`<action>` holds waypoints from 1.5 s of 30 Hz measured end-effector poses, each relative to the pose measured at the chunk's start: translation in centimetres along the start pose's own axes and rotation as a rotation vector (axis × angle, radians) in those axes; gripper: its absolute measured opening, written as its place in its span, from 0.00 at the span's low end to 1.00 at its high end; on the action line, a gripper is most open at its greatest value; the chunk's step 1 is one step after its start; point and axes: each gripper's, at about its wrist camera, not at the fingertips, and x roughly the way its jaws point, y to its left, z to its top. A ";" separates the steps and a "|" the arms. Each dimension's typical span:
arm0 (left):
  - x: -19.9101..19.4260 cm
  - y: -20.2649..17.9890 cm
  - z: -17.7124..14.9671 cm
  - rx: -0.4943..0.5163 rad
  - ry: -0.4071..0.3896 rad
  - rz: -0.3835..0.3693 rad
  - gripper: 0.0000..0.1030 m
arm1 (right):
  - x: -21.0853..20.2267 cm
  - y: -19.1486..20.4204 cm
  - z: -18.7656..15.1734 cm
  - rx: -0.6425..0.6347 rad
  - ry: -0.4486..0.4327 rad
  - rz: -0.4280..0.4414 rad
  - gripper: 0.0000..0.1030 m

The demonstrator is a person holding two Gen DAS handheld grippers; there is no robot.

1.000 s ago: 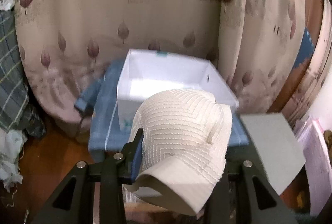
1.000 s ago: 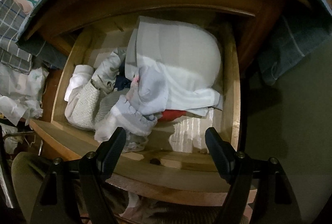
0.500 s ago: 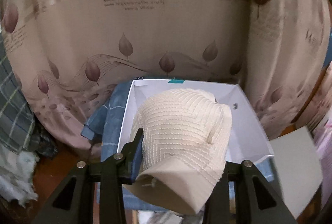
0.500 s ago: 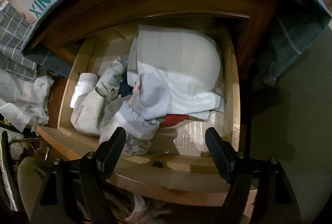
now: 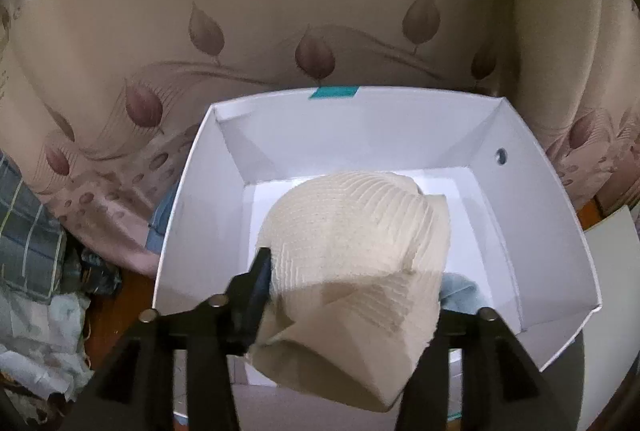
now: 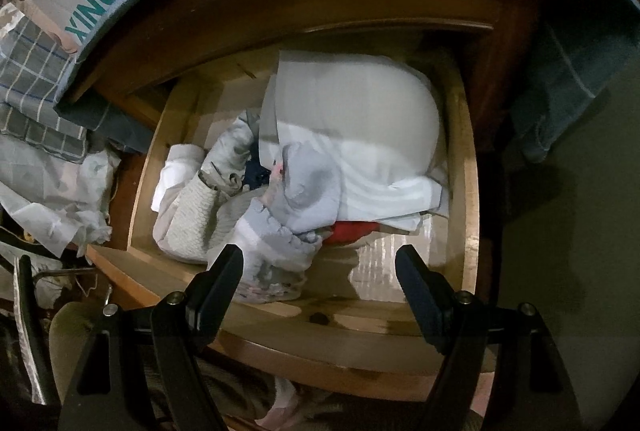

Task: Take underwear out of drawer
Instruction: 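Carry the beige bra with the left tool into the white box and release, then return the left tool to the drawer while the right tool grasps the grey pink-faced sock bundle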

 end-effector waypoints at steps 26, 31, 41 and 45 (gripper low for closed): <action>-8.6 2.3 -10.7 -0.008 -0.091 -0.069 0.61 | 0.3 0.1 0.0 0.008 0.028 -0.033 0.74; -6.5 4.0 -15.5 -0.053 -0.020 -0.099 0.62 | 0.8 -0.1 0.2 0.035 0.067 -0.029 0.74; 1.8 4.8 -22.6 -0.097 0.150 -0.083 0.62 | 1.8 0.5 0.4 0.109 0.156 0.048 0.74; 3.5 4.6 -23.5 -0.116 0.188 -0.104 0.62 | 3.2 1.5 0.6 0.142 0.207 0.054 0.75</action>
